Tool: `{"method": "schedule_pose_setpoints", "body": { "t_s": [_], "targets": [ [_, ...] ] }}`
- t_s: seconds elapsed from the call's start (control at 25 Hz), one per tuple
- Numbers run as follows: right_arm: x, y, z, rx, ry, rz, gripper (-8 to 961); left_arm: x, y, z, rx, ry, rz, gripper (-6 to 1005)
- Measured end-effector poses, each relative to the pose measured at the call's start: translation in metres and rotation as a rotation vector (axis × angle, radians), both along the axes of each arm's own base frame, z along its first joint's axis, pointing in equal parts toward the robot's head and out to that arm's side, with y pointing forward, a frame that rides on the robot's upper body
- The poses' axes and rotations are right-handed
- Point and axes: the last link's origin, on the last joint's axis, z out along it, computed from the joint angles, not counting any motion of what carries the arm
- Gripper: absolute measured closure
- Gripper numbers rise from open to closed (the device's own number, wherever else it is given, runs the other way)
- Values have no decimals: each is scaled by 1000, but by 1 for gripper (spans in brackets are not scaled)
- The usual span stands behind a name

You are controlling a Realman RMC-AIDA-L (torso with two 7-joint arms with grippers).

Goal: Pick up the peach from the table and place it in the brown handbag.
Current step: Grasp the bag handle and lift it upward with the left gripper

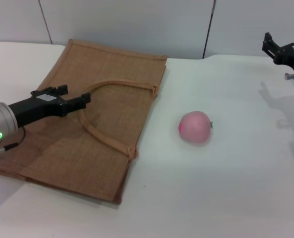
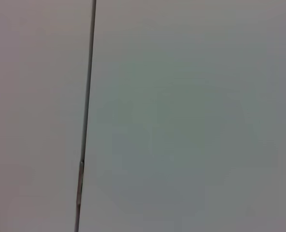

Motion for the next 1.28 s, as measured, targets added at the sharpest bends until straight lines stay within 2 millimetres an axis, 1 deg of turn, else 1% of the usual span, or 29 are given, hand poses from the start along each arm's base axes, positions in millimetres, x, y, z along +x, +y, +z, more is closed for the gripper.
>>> {"method": "schedule_pose_setpoints", "body": {
  "t_s": [0.28,0.52,0.72,0.88,1.08,1.16,1.2,1.24,1.28],
  "targets": [
    [0,0,-1,-2,-1,0,60,-2,1,2,1,35,11,126],
    [-1,0,-3,-16,-2,-6,60,0,4,4,-51,61,25,127],
    [-2,1,-4,-24,-3,-8,60,8,8,7,-119,118,13,127],
    [-3,1,-5,-25,-1,-5,60,13,8,8,-161,127,16,127],
    [-3,1,-5,-27,-2,-6,60,13,9,18,-169,112,26,127],
    [-3,1,-6,-29,-2,-7,60,11,10,24,-164,103,47,127],
    [-3,1,-6,-30,-3,-7,60,11,11,31,-157,76,60,127],
    [-3,1,-6,-30,-3,-7,60,11,11,31,-157,76,60,127],
    [-3,1,-6,-30,-3,-7,60,12,11,36,-150,57,64,128]
  ]
}}
